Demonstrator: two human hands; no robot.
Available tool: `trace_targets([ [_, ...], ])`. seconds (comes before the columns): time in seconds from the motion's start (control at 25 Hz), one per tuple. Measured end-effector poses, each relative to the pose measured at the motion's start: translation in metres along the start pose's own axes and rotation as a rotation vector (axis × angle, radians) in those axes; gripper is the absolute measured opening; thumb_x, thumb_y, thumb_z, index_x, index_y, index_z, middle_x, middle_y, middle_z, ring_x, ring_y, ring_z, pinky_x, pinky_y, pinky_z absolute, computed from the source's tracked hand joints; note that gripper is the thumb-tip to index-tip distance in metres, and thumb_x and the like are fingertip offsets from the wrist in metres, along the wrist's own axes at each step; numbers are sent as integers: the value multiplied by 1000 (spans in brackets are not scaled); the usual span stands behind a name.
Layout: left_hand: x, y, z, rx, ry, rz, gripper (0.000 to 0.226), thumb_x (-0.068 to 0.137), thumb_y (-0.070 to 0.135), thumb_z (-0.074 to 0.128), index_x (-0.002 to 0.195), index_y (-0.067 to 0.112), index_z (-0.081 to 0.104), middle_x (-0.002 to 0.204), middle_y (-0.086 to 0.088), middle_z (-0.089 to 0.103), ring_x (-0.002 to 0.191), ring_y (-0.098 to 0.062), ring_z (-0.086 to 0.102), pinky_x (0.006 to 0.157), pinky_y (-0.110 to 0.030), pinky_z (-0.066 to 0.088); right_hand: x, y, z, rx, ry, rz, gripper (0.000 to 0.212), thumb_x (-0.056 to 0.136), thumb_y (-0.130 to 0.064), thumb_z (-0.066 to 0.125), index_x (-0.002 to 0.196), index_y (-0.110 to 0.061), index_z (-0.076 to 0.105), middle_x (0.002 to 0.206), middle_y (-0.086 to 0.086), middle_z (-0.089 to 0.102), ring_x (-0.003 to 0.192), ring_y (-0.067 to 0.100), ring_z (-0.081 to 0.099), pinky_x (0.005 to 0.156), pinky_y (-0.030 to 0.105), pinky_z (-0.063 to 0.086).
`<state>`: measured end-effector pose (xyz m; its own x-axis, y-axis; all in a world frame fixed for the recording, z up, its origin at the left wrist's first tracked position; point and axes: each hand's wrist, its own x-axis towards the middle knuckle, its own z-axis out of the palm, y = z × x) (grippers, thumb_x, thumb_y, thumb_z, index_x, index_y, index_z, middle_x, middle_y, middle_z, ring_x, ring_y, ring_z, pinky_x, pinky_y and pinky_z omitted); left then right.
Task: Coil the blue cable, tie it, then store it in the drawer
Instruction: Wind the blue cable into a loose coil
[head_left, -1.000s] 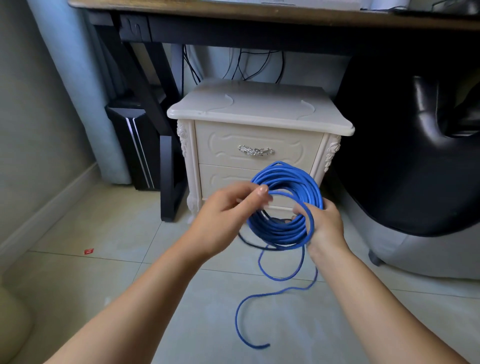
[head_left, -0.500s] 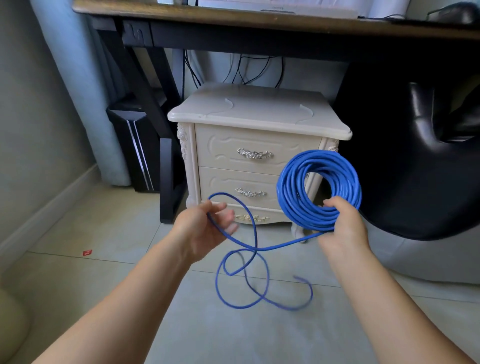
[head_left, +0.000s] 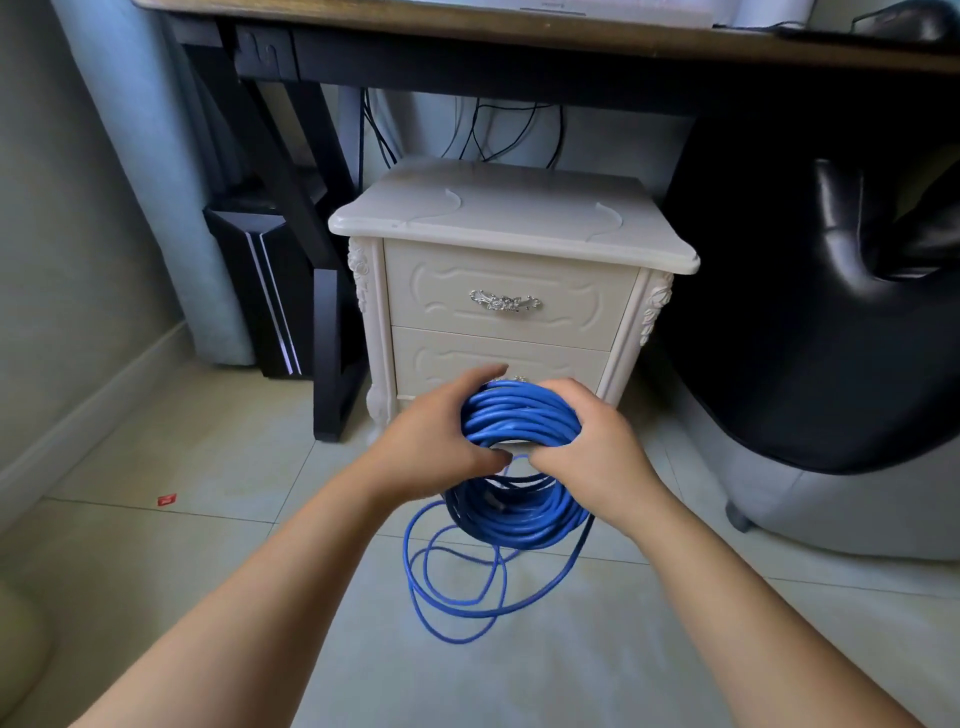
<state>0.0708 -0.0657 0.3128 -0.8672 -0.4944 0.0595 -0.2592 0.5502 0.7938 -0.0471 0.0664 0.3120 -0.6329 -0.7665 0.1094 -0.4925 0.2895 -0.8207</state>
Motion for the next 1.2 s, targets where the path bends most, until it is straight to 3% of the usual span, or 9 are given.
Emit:
trace_targets([
  [0.12,-1,1,4,11,63,-63,28,71,11,71,91,28,60,72,9,63,58,-3,55,56,-16,45,0,2,3,23,11,-4,48,67,-3,68,104,-34,61,89,-11,68,82,11,65,77,34,55],
  [0.24,0,4,6,-164,192,-96,22,71,3,66,80,22,61,59,9,54,49,-7,47,48,-17,39,2,-1,3,180,63,-7,46,72,-7,76,106,-35,61,94,-15,69,86,1,65,78,22,53],
  [0.44,1,7,10,-538,318,-201,24,73,0,64,90,16,67,61,1,57,59,-17,54,61,-30,44,2,4,9,380,125,67,48,78,-24,79,118,-41,58,109,-19,69,102,0,64,92,27,51],
  [0.64,2,12,15,-807,411,-272,20,79,-5,60,89,12,64,58,-2,55,61,-22,54,74,-44,51,1,7,14,581,216,95,52,80,-18,78,123,-37,56,112,-13,69,103,4,65,92,25,49],
  [0.72,2,14,20,-910,443,-308,17,80,-4,59,87,12,63,57,-2,55,60,-21,54,79,-48,53,1,8,21,688,228,131,57,75,-19,81,124,-35,57,114,-4,70,106,15,67,96,34,51],
  [0.84,-2,16,29,-993,461,-355,19,83,-1,59,91,16,61,61,-2,57,66,-21,56,73,-41,50,3,11,27,836,234,214,52,72,-13,79,118,-30,62,105,5,72,102,30,69,98,49,52],
  [1.0,-3,9,28,-912,320,-366,22,84,5,64,104,12,61,70,-6,63,76,-24,63,78,-42,54,8,13,20,777,253,279,35,63,-4,68,91,-24,65,78,6,62,78,28,62,88,56,52],
  [1.12,-2,5,14,-737,184,-363,34,79,17,73,111,12,61,81,-7,71,83,-23,71,88,-47,55,11,10,13,677,286,235,44,65,1,60,99,-25,63,75,2,60,71,21,58,77,46,54],
  [1.2,0,4,4,-652,182,-298,44,72,24,77,114,21,62,91,-3,74,88,-20,72,88,-42,56,11,6,10,524,272,162,51,64,0,60,106,-30,62,81,-4,64,73,17,60,76,44,55],
])
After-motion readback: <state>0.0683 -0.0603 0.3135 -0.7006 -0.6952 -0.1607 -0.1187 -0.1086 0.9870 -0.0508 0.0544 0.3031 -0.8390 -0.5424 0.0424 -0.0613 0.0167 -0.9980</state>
